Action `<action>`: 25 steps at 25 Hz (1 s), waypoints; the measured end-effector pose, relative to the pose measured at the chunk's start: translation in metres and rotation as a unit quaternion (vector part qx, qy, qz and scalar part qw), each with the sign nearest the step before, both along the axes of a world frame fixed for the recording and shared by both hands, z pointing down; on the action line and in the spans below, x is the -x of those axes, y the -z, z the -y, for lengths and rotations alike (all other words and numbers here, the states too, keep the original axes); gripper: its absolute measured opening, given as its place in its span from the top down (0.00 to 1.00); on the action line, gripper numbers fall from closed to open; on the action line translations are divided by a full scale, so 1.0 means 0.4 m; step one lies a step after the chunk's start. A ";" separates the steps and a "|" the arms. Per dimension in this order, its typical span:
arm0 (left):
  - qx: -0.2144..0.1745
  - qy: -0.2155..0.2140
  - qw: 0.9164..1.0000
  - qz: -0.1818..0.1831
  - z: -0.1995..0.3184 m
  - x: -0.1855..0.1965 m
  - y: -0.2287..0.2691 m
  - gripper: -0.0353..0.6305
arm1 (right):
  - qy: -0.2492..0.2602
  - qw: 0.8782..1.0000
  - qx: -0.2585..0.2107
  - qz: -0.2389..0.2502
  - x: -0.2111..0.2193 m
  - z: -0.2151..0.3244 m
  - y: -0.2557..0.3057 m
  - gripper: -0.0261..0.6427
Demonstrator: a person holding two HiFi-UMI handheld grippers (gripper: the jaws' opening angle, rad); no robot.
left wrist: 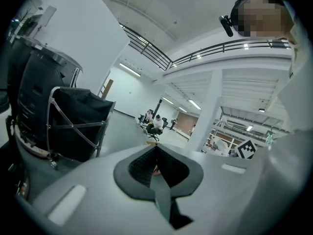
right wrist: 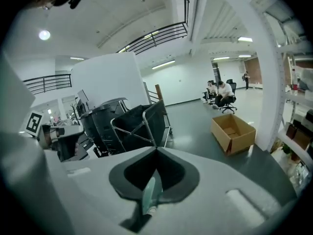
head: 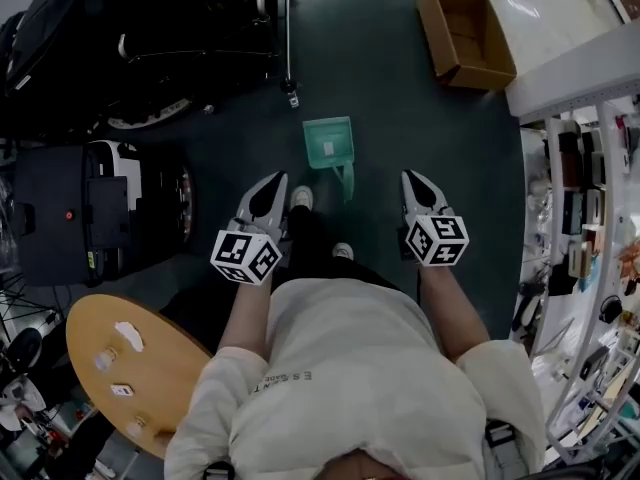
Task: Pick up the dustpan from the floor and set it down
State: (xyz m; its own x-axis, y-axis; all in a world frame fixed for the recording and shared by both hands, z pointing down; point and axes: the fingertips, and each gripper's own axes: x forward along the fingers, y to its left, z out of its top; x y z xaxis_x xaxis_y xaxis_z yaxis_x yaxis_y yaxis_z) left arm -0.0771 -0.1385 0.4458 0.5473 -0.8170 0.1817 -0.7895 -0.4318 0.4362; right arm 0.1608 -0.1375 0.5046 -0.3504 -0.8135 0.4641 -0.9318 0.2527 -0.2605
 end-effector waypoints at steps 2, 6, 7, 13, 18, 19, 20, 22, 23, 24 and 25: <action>-0.006 0.006 1.000 0.001 -0.024 -0.001 0.012 0.92 | 0.003 1.000 0.003 0.008 -0.018 -0.032 -0.002 0.97; -0.016 0.021 1.000 0.009 -0.071 -0.001 0.025 0.92 | 0.017 1.000 -0.001 0.015 -0.038 -0.088 0.005 0.97; -0.020 0.023 0.999 0.011 -0.082 -0.005 0.031 0.92 | 0.023 1.000 -0.009 0.014 -0.039 -0.098 0.016 0.97; -0.029 0.026 0.999 0.020 -0.174 -0.042 0.062 0.92 | 0.062 0.996 -0.061 0.000 -0.035 -0.153 0.107 0.97; -0.032 0.018 0.999 0.018 -0.269 -0.065 0.087 0.92 | 0.058 0.996 -0.071 0.007 -0.042 -0.234 0.147 0.97; -0.034 0.015 0.999 0.018 -0.289 -0.070 0.094 0.92 | 0.058 0.996 -0.073 0.008 -0.043 -0.256 0.155 0.97; -0.037 0.011 0.999 0.018 -0.312 -0.074 0.100 0.92 | 0.058 0.995 -0.076 0.009 -0.043 -0.279 0.162 0.97; -0.042 0.008 0.999 0.016 -0.368 -0.077 0.108 0.92 | 0.057 0.995 -0.079 0.007 -0.043 -0.336 0.171 0.97; -0.042 0.008 0.999 0.014 -0.403 -0.075 0.109 0.92 | 0.056 0.995 -0.079 0.006 -0.042 -0.370 0.172 0.97; -0.042 0.010 0.999 0.012 -0.443 -0.072 0.109 0.92 | 0.054 0.995 -0.078 0.005 -0.041 -0.407 0.172 0.97; -0.042 0.013 0.999 0.010 -0.484 -0.067 0.112 0.92 | 0.052 0.996 -0.077 0.006 -0.039 -0.445 0.172 0.97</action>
